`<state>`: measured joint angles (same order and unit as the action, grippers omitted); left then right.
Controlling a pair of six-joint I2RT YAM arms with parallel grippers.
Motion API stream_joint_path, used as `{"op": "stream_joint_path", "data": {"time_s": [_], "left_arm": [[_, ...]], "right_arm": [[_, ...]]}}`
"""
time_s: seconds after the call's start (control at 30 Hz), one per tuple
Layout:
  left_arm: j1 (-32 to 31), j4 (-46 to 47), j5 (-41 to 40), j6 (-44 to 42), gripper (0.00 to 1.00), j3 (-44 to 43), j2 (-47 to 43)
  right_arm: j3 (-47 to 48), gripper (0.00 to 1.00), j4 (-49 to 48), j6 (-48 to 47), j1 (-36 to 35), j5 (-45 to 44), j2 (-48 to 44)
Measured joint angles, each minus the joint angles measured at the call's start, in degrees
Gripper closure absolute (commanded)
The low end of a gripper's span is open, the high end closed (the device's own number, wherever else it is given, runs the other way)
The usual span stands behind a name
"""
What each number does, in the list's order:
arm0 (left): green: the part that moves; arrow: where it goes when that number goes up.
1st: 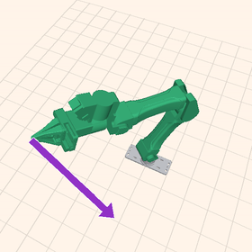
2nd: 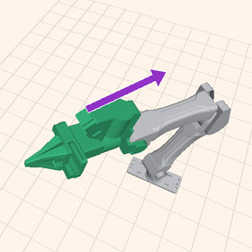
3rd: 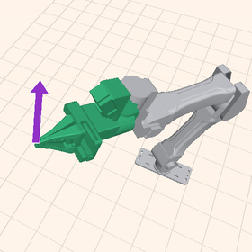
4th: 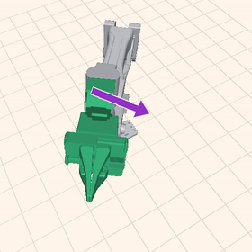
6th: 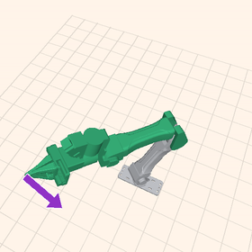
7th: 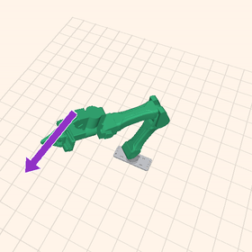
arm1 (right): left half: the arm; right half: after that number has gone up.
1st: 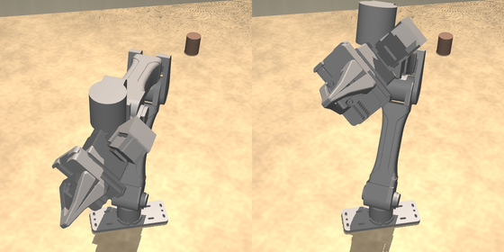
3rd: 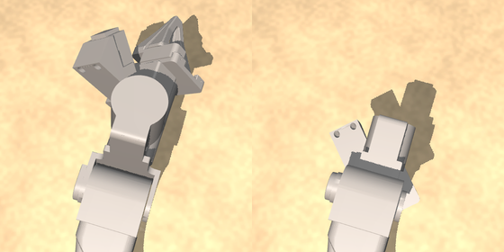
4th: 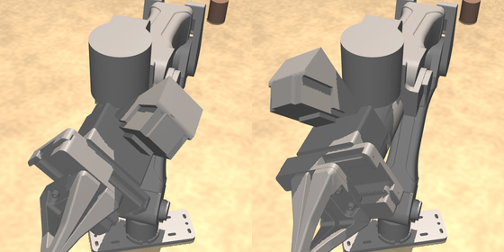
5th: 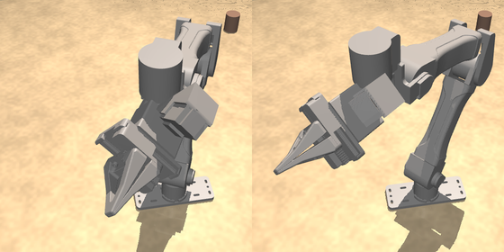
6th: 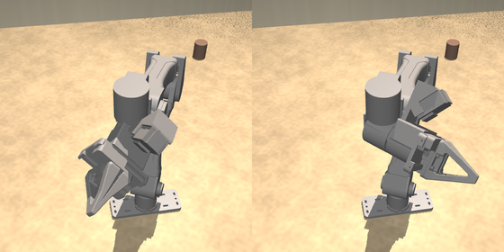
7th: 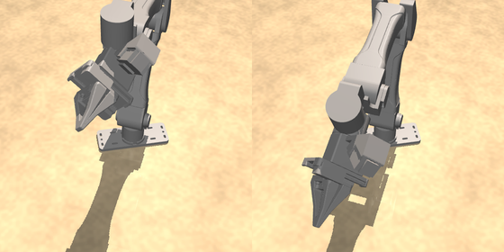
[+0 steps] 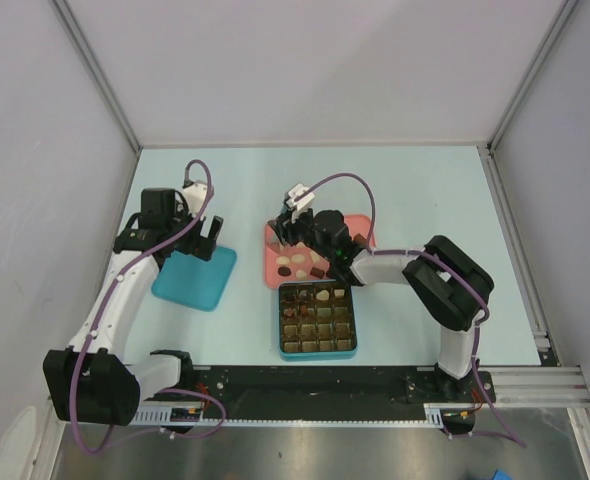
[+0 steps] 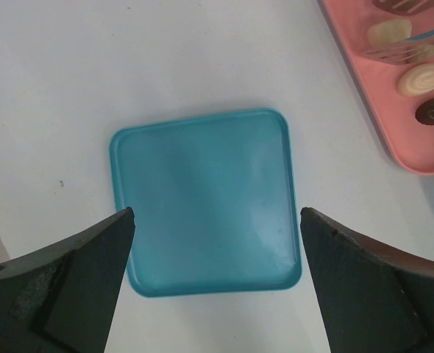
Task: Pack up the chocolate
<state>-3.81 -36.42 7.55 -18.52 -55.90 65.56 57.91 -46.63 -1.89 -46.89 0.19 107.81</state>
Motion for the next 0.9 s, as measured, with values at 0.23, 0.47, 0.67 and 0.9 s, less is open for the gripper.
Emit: {"op": "stream_joint_path", "data": {"time_s": [0.23,0.47,0.67,0.9], "left_arm": [[0.0,0.7,-0.3,0.0,0.00,0.8,0.0],[0.0,1.0,-0.4,0.0,0.00,1.0,0.0],[0.0,1.1,-0.6,0.0,0.00,1.6,0.0],[0.0,1.2,-1.0,0.0,0.00,1.6,-0.1]], "right_arm": [[0.1,0.70,0.1,0.8,0.2,0.8,0.0],[0.1,0.73,2.2,-1.0,0.3,0.7,-2.0],[0.1,0.75,6.6,-3.3,0.4,0.7,-10.7],[-5.9,0.75,10.7,-3.3,-0.2,-0.1,-26.4]]}}
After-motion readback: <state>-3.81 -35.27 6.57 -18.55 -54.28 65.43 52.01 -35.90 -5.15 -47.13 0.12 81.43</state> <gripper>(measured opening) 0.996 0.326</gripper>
